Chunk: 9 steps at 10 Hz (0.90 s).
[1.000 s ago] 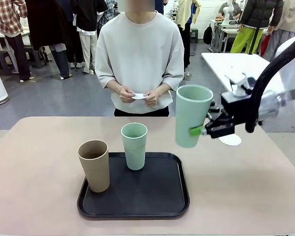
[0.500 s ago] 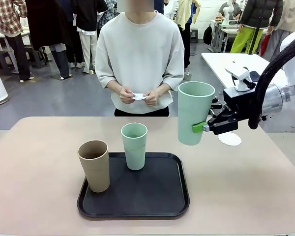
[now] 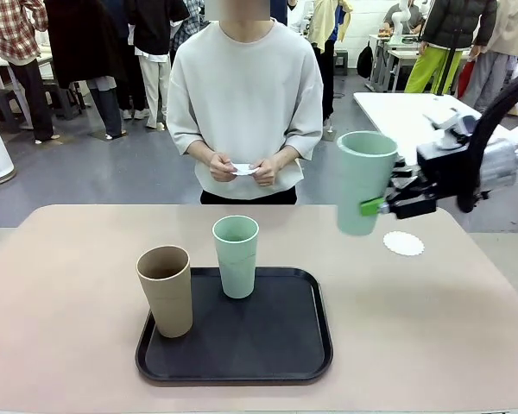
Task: Place coasters on the table and set cups on them.
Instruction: Pick up one Reusable plastic cup and place it on a coaster set by the human.
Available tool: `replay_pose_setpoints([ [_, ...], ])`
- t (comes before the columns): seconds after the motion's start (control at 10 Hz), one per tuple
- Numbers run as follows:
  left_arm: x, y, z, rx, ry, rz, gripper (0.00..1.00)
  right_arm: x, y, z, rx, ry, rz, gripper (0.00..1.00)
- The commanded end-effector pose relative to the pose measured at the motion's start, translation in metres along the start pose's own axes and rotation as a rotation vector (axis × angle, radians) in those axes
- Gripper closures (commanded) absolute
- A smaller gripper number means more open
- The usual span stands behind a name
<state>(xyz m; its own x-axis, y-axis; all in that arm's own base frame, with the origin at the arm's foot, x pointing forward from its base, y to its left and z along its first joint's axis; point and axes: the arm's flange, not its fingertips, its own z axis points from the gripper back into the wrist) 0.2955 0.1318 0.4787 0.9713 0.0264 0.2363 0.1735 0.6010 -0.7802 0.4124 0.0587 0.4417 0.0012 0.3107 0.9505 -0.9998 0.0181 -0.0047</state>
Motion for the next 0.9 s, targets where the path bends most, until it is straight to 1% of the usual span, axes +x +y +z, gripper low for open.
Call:
replay_pose_setpoints([
  [0.0, 0.000, 0.000, 0.000, -0.006, -0.008, -0.007, 0.00, -0.007, -0.045, 0.050, -0.103, 0.003, 0.042, 0.18],
  [0.2, 0.000, 0.000, 0.000, -0.006, -0.008, -0.007, 0.00, -0.015, -0.069, 0.092, -0.117, 0.038, 0.080, 0.18],
  [0.3, 0.000, 0.000, 0.000, -0.006, -0.008, -0.007, 0.00, -0.020, -0.074, 0.116, -0.138, 0.028, 0.080, 0.18],
  [0.6, 0.000, 0.000, 0.000, -0.006, -0.008, -0.007, 0.00, -0.032, -0.069, 0.161, -0.179, -0.007, 0.052, 0.18],
  [0.8, 0.000, 0.000, 0.000, -0.006, -0.008, -0.007, 0.00, -0.039, -0.070, 0.176, -0.191, -0.021, 0.041, 0.18],
])
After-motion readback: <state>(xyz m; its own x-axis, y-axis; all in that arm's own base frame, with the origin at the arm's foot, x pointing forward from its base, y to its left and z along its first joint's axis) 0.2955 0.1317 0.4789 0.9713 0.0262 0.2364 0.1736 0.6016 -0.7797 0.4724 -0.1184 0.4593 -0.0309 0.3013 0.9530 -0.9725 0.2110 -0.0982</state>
